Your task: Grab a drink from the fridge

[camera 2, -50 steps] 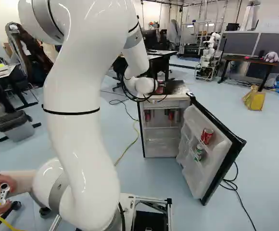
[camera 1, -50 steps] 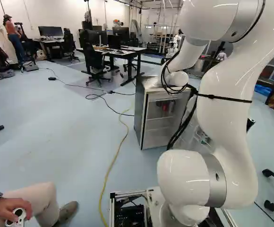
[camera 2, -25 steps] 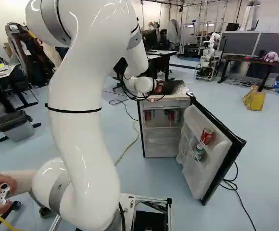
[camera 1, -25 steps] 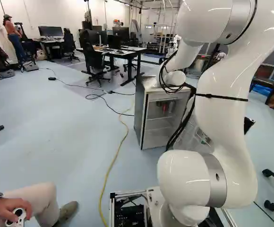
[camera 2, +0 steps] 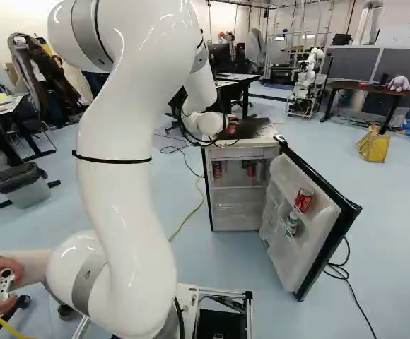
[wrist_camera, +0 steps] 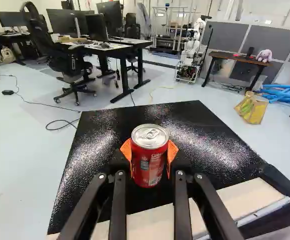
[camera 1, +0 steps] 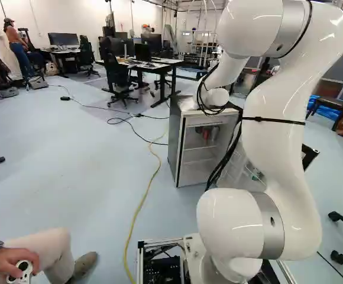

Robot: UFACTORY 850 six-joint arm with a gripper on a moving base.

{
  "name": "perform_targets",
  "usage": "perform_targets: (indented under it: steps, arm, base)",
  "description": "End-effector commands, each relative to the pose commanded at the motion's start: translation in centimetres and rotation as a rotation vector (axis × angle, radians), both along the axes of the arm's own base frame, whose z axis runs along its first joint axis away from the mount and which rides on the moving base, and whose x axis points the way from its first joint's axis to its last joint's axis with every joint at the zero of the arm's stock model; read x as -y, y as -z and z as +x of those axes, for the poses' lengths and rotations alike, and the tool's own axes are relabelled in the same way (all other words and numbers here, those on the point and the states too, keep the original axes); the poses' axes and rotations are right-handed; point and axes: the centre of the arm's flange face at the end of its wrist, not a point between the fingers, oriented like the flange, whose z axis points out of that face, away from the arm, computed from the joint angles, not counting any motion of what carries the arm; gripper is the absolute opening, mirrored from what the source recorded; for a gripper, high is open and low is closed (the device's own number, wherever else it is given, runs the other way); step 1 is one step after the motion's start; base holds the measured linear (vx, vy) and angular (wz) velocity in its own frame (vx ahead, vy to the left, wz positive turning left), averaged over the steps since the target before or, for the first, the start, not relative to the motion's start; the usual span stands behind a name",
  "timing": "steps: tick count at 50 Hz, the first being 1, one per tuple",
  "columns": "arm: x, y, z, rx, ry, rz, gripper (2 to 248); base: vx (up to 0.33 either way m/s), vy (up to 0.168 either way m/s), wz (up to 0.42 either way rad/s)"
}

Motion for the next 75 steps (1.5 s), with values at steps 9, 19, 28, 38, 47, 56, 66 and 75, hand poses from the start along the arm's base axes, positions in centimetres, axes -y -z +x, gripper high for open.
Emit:
perform_targets:
  steps: [9,19,28,38,47,56,66,75]
  arm:
    - [-0.2,0.1,0.4,0.002,-0.004,-0.001,88]
    - [-0.2,0.1,0.8,0.004,-0.006,-0.001,88]
    - [-0.2,0.1,0.8,0.005,-0.006,-0.001,88]
    - [-0.2,0.1,0.8,0.005,-0.006,-0.001,88]
    - [-0.2,0.2,0.8,0.003,-0.006,-0.001,88]
    - [-0.2,0.6,0.9,-0.003,-0.006,0.001,88]
    - [-0.2,0.7,0.9,-0.004,-0.006,0.001,88]
    - [-0.2,1.1,0.9,-0.010,-0.006,0.002,88]
  base:
    - [0.000,0.000,0.000]
    - [0.000,0.000,0.000]
    - [0.000,0.000,0.000]
    - [0.000,0.000,0.000]
    - [0.000,0.000,0.000]
    - [0.000,0.000,0.000]
    - [0.000,0.000,0.000]
    - [0.000,0.000,0.000]
